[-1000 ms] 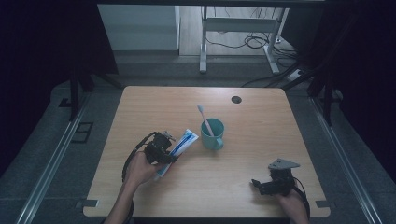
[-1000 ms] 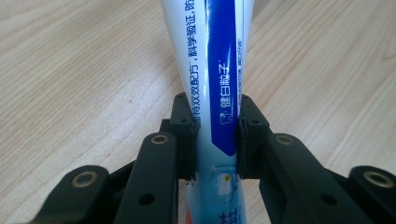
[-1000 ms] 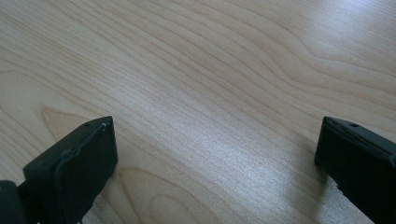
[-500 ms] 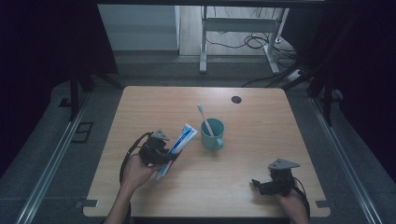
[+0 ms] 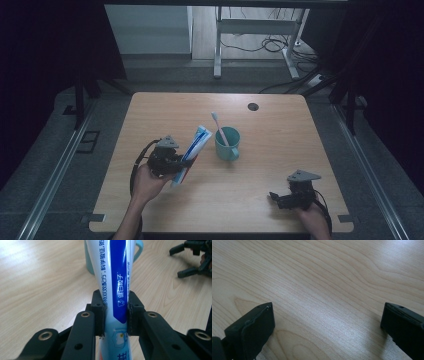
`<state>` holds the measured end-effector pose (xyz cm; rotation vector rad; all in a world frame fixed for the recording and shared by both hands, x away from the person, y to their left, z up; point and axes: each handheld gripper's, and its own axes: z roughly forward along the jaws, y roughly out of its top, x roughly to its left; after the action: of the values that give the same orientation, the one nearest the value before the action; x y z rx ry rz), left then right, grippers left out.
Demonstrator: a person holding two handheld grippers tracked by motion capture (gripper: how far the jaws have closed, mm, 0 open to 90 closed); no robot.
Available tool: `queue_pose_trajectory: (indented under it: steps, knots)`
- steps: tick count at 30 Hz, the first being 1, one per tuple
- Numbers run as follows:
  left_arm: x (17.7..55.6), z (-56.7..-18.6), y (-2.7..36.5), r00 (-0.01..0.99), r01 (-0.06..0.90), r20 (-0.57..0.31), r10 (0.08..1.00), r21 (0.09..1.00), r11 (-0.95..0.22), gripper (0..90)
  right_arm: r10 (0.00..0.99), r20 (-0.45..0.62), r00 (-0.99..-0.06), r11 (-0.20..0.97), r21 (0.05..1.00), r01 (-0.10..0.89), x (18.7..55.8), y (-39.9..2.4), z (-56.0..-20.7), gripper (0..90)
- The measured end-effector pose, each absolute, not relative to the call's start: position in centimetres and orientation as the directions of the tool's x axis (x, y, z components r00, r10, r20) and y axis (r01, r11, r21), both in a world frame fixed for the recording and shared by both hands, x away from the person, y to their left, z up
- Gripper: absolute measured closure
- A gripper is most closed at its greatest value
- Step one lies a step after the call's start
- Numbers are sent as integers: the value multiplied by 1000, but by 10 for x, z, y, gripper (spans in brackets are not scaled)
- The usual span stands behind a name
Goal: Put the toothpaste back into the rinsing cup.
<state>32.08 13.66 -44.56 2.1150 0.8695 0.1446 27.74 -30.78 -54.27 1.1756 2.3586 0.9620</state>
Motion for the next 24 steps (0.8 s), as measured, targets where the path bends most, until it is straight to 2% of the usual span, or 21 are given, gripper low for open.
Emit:
queue_pose_trajectory:
  steps: [24]
  knots:
    - [339, -429, 106, 751, 473, -200, 630, 828, -301, 730, 796, -4, -605, 434, 701, 566, 278, -308, -543, 0]
